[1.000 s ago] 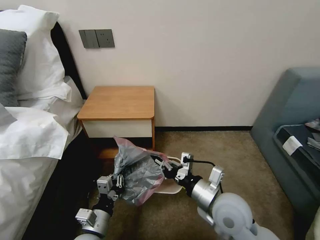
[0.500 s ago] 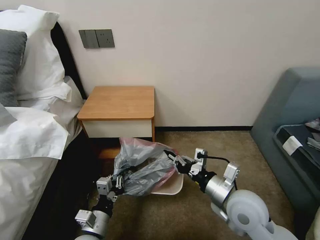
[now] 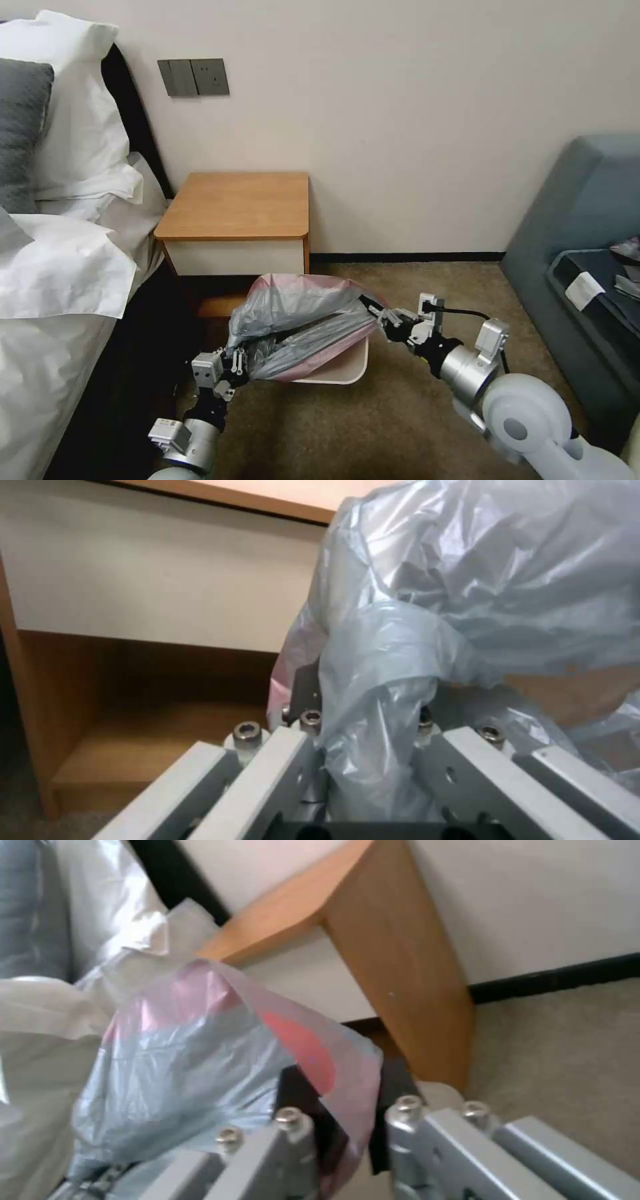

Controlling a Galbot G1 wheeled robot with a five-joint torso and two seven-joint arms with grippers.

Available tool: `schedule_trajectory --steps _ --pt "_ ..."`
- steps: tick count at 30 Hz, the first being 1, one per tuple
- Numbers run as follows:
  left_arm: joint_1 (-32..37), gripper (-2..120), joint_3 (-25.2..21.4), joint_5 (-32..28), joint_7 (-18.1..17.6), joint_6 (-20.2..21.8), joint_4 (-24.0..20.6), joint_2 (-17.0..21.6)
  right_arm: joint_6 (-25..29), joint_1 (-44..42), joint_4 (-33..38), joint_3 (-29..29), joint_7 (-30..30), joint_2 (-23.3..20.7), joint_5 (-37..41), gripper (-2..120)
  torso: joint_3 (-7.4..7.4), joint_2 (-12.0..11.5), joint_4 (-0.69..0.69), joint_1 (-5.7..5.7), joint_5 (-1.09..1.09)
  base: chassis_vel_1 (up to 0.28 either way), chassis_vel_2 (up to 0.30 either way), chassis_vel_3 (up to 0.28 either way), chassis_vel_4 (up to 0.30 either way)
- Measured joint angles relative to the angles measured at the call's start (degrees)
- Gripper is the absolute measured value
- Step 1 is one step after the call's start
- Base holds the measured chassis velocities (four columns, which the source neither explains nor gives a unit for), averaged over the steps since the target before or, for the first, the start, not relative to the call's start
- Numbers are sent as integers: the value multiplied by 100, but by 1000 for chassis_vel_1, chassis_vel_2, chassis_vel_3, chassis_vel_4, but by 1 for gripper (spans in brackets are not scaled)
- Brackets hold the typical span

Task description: Pick up the garbage bag from the table and place it over the trash can.

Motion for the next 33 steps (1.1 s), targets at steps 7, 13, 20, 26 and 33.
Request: schedule_trajectory --steps 7,13,20,26,33 --pt "-24 4 31 -37 1 -2 6 -7 -7 -20 -57 68 55 -190 57 34 0 0 0 0 -1 0 0 0 0" --pt "-20 4 61 -96 13 -36 19 -41 -42 -88 -142 170 97 -447 167 58 0 0 0 0 -1 0 0 0 0" --pt "-60 4 23 -211 -2 -43 25 -25 -54 -180 -196 280 113 -446 240 84 0 0 0 0 -1 0 0 0 0" --pt "-89 4 19 -425 -76 55 -71 -48 -105 -201 36 204 248 -231 283 99 0 0 1 0 -1 0 0 0 0" --pt "-178 4 22 -891 -303 459 -295 -111 -96 -550 397 316 324 165 161 100 0 0 0 0 -1 0 0 0 0"
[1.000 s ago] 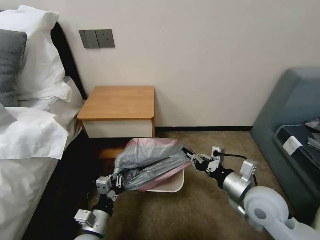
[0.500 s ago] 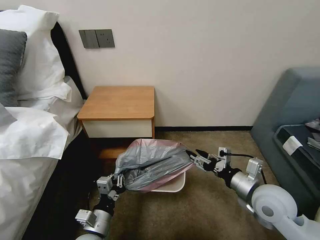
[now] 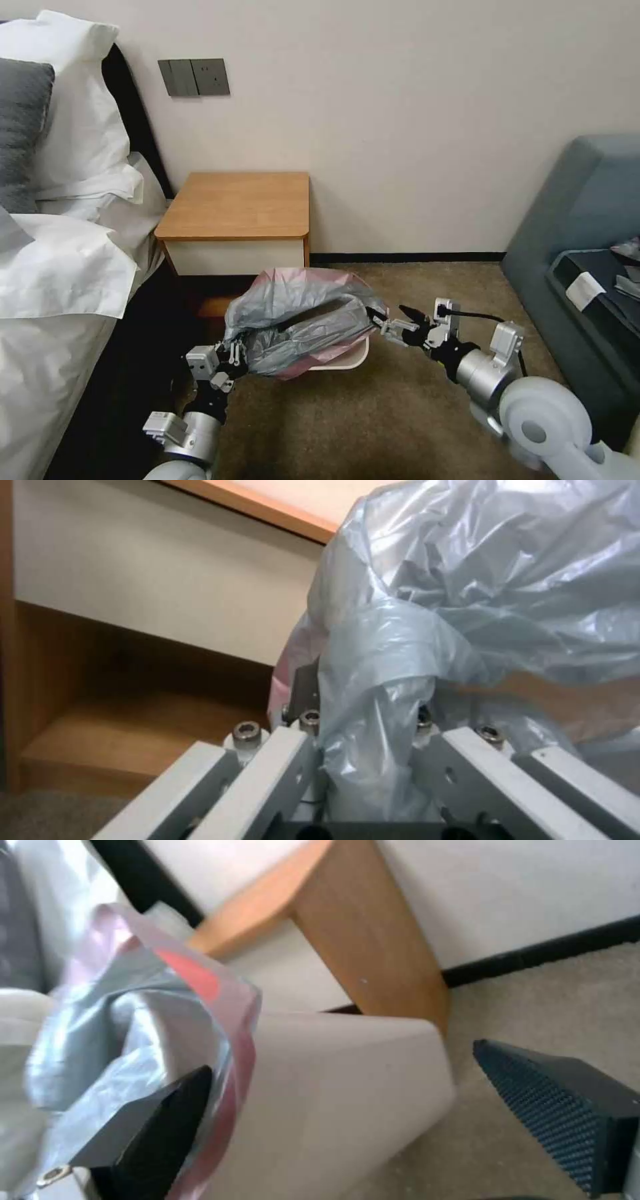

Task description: Pick up the garbage bag from the table and place it over the trash can.

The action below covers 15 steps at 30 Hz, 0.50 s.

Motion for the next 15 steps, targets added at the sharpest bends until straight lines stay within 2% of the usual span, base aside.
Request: schedule_trajectory --steps 9,15 --pt "-69 4 -57 -129 -202 236 28 -44 42 -411 861 161 32 450 -247 100 0 0 0 0 -1 0 0 0 0" --pt "-103 4 -50 -146 -292 341 40 -125 117 -674 1133 97 135 727 -100 100 0 0 2 0 -1 0 0 0 0"
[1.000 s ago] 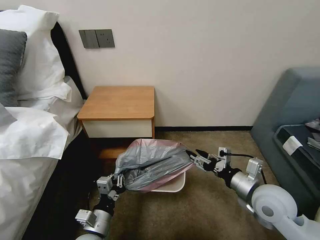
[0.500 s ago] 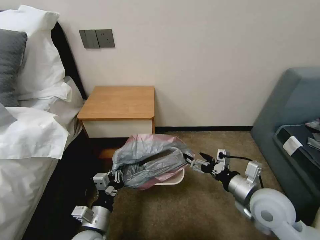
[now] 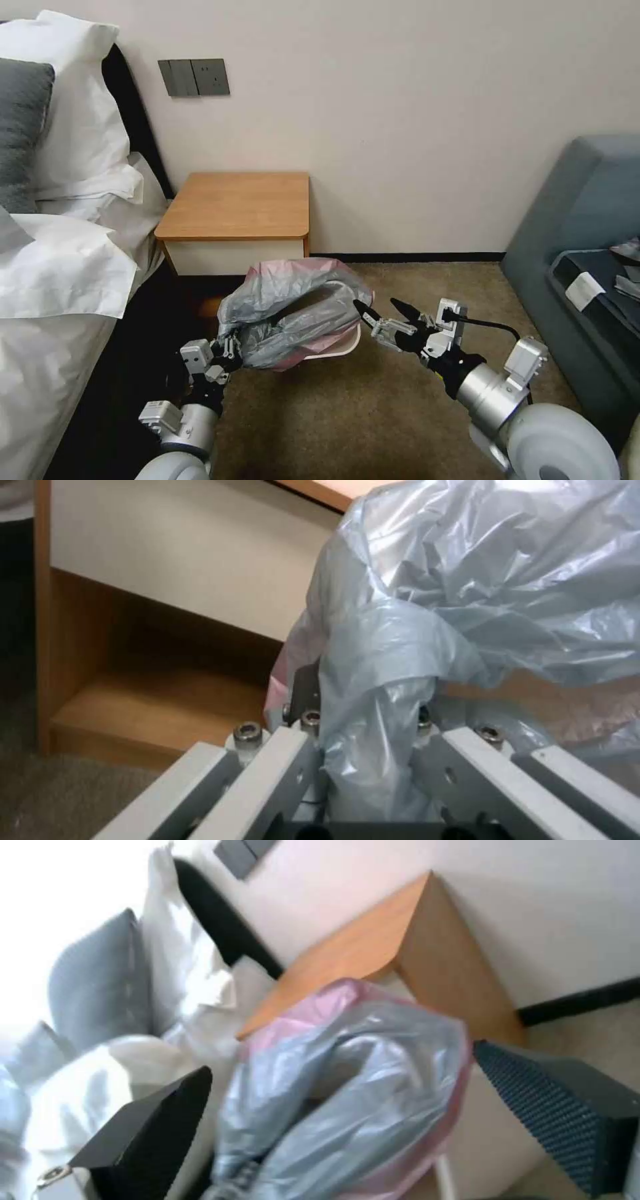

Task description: Pick up the garbage bag from the table and place it over the trash can.

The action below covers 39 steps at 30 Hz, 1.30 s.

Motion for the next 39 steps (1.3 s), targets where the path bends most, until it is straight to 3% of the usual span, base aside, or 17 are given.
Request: schedule_trajectory --steps 7,16,39 --pt "-34 4 46 24 7 -20 1 -78 184 -299 12 -957 542 779 277 100 0 0 -1 0 0 0 0 0 0" --pt "-42 4 103 194 90 -130 18 -88 139 2 -23 -1575 818 1107 67 100 0 0 -1 0 1 0 0 0 0" --pt "-38 4 92 284 152 -291 -30 -104 5 143 -375 -1716 1417 1293 -115 100 1 0 -1 0 1 0 0 0 0"
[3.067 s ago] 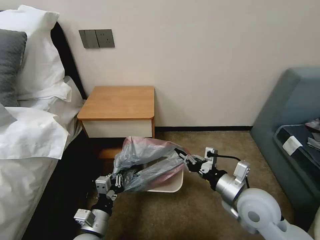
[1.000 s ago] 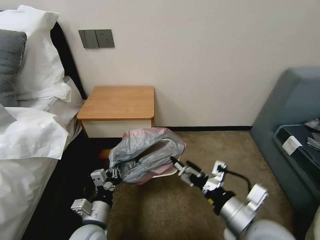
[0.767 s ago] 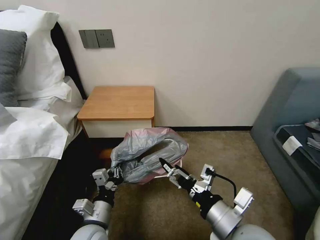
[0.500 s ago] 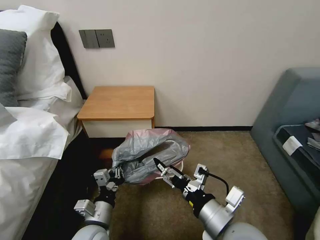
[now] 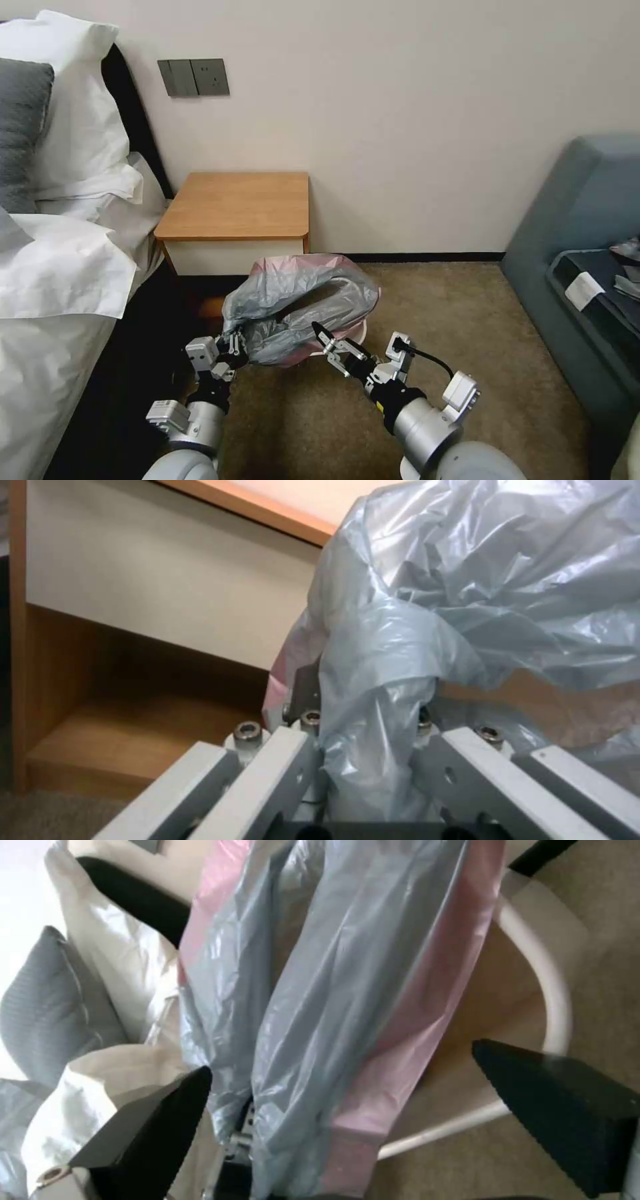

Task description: Pick up the garbage bag from the table and place it over the trash can.

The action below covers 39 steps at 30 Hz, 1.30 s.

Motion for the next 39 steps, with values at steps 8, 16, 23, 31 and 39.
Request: schedule_trajectory --steps 8,16,23,31,39 --pt "45 4 -6 -7 9 -16 -57 -2 -7 152 -150 25 -78 6 -10 100 0 0 0 0 0 0 0 0 0" --pt "93 4 9 -7 16 -11 -88 -7 11 382 -322 -41 -333 11 8 100 0 0 0 0 0 0 0 0 0" --pt "122 4 28 9 16 -9 -90 -30 63 441 -454 -53 -500 21 -16 82 0 0 0 0 0 0 0 0 0" --pt "108 4 11 12 1 -4 -59 -24 115 394 -450 -79 -640 49 -124 53 0 0 0 0 0 0 0 0 0" --pt "91 4 12 4 -20 6 -24 -29 220 377 -469 -51 -813 35 -192 22 0 0 0 0 0 0 0 0 0"
